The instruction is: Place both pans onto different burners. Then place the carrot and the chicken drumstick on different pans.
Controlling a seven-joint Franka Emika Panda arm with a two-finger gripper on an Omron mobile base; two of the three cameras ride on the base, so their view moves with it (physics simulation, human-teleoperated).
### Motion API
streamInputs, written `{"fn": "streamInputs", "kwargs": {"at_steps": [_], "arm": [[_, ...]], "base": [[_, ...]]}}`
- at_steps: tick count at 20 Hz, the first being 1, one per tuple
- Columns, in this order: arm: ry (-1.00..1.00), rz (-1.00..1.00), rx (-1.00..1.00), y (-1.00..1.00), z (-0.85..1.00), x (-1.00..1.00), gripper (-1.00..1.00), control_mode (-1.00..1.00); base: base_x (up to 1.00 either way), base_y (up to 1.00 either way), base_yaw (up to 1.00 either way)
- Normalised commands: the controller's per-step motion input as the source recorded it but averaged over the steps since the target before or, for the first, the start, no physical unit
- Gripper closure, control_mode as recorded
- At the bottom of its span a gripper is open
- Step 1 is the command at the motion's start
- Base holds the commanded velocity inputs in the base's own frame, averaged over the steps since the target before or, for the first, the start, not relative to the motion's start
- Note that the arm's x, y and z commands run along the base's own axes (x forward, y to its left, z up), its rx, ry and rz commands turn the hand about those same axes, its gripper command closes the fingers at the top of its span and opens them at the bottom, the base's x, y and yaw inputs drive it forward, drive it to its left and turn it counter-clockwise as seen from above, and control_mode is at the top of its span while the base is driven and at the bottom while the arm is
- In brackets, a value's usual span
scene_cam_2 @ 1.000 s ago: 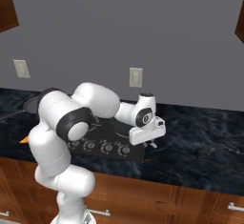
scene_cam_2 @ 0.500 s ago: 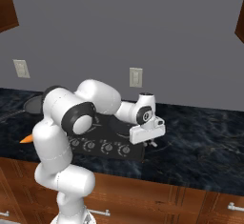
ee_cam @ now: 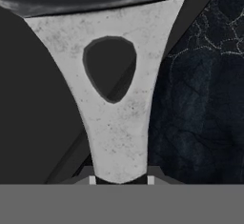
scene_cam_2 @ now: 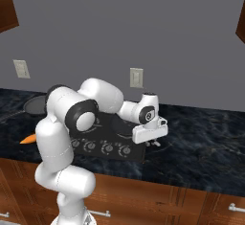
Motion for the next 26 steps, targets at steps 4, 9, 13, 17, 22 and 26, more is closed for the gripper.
{"fn": "streamInputs", "kwargs": {"at_steps": [4,9,13,17,22,26], "arm": [[0.0,0.0,0.0,0.0,0.0,0.0,1.0,-1.0],[0.0,0.0,0.0,0.0,0.0,0.0,-1.0,-1.0],[0.0,0.0,0.0,0.0,0.0,0.0,-1.0,-1.0],[0.0,0.0,0.0,0.0,0.0,0.0,-1.0,-1.0],[0.0,0.0,0.0,0.0,0.0,0.0,-1.0,-1.0],[0.0,-0.02,0.0,0.09,0.02,0.0,-1.0,-1.0]], "base": [[0.0,0.0,0.0],[0.0,0.0,0.0],[0.0,0.0,0.0],[0.0,0.0,0.0],[0.0,0.0,0.0],[0.0,0.0,0.0]]}}
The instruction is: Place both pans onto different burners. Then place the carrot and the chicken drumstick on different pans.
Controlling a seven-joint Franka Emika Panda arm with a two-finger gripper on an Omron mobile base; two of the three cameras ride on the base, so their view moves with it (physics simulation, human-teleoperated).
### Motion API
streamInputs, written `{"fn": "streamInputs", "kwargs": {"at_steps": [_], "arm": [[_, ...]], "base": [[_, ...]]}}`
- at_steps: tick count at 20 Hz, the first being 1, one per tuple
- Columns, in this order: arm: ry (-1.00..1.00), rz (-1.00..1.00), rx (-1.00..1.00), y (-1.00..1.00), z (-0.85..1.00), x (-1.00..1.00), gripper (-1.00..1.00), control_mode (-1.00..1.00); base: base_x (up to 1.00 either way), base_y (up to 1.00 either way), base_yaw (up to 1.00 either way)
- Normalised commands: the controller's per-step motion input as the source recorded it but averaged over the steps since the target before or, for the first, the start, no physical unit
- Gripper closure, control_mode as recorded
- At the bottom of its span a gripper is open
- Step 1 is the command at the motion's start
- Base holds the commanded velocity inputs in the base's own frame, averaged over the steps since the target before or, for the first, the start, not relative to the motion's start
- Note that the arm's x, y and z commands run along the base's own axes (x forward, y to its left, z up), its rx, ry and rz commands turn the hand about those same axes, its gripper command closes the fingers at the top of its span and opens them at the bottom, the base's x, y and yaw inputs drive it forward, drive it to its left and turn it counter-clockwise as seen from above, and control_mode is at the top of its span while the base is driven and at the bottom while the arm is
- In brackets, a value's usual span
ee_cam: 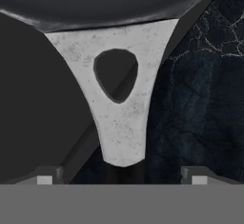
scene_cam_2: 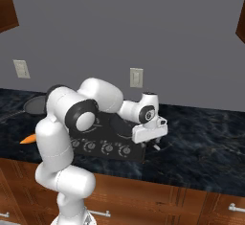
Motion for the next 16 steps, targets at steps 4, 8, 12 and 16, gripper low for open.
{"fn": "streamInputs", "kwargs": {"at_steps": [4,8,12,16], "arm": [[-0.01,-0.05,0.0,0.11,0.17,-0.01,-1.0,-1.0],[0.0,-0.08,0.0,0.17,0.24,-0.04,-1.0,-1.0],[0.0,-0.12,0.0,0.22,0.31,-0.02,-1.0,-1.0],[-0.01,-0.19,0.0,0.38,0.19,-0.06,-1.0,-1.0]], "base": [[0.0,0.0,0.0],[0.0,0.0,0.0],[0.0,0.0,0.0],[0.0,0.0,0.0]]}}
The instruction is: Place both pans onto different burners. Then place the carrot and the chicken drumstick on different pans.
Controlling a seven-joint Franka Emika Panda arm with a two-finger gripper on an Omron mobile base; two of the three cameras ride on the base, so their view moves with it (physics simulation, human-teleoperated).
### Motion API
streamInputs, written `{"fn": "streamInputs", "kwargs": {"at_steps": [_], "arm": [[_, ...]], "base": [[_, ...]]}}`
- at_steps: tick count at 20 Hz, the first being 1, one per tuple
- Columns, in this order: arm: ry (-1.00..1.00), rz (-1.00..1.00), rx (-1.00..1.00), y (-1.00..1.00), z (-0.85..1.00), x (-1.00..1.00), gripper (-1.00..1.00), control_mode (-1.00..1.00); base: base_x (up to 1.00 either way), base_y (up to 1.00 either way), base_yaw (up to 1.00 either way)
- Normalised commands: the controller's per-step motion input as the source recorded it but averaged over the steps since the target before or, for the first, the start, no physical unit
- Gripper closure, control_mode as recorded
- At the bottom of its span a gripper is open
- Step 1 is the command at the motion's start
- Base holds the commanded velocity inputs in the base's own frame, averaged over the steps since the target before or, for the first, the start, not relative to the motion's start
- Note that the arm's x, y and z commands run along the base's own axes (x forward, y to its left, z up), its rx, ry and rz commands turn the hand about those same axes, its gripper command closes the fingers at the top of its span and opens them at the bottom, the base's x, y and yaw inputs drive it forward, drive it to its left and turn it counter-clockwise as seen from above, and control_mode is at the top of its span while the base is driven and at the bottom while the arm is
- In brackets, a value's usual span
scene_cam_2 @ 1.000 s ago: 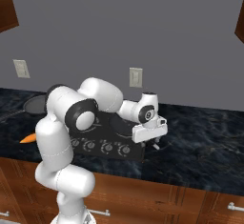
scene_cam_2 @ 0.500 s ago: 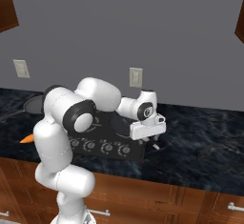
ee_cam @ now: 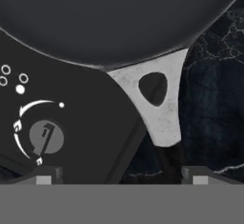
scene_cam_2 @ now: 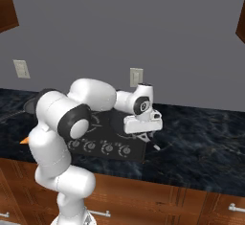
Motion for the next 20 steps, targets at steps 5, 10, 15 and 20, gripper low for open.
{"fn": "streamInputs", "kwargs": {"at_steps": [5,10,15,20], "arm": [[-0.05,-0.26,0.0,0.6,0.19,0.0,-1.0,-1.0],[-0.1,-0.25,-0.04,0.9,0.06,-0.01,-1.0,-1.0],[-0.09,-0.24,-0.05,0.93,0.02,-0.02,-1.0,-1.0],[-0.05,-0.18,-0.07,0.95,0.0,0.06,-1.0,-1.0]], "base": [[0.0,0.0,0.0],[0.0,0.0,0.0],[0.0,0.0,0.0],[0.0,0.0,0.0]]}}
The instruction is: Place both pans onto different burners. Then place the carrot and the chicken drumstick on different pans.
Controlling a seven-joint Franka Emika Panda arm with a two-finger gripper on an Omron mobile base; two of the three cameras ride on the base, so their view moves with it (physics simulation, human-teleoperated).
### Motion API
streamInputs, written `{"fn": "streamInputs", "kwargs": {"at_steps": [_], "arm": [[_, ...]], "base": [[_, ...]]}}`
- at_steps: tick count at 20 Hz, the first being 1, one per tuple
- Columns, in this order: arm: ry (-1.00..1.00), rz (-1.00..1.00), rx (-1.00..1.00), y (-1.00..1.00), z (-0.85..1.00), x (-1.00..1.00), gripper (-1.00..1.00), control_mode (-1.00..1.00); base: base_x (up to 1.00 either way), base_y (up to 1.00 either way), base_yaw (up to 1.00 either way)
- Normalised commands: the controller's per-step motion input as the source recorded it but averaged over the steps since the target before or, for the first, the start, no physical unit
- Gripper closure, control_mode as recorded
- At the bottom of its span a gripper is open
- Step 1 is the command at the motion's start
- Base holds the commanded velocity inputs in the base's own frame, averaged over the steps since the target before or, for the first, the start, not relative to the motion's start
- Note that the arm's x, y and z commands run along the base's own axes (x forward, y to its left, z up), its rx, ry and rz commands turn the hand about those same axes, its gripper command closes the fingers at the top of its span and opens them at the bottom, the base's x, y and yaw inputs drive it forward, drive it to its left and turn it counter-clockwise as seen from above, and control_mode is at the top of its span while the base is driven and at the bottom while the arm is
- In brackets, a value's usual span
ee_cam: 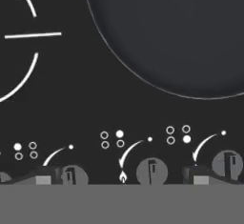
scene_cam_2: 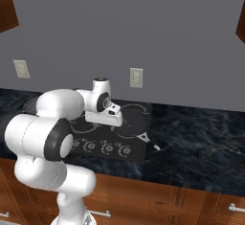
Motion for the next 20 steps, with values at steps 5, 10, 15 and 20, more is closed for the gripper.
{"fn": "streamInputs", "kwargs": {"at_steps": [5,10,15,20], "arm": [[0.0,-0.12,-0.03,0.8,0.0,0.17,-1.0,-1.0],[0.0,-0.11,0.0,0.7,0.0,0.18,-1.0,-1.0],[0.0,-0.11,-0.01,0.68,0.0,0.31,-1.0,-1.0],[0.0,-0.08,-0.01,0.59,0.0,0.34,-1.0,-1.0]], "base": [[0.0,0.0,0.0],[0.0,0.0,0.0],[0.0,0.0,0.0],[0.0,0.0,0.0]]}}
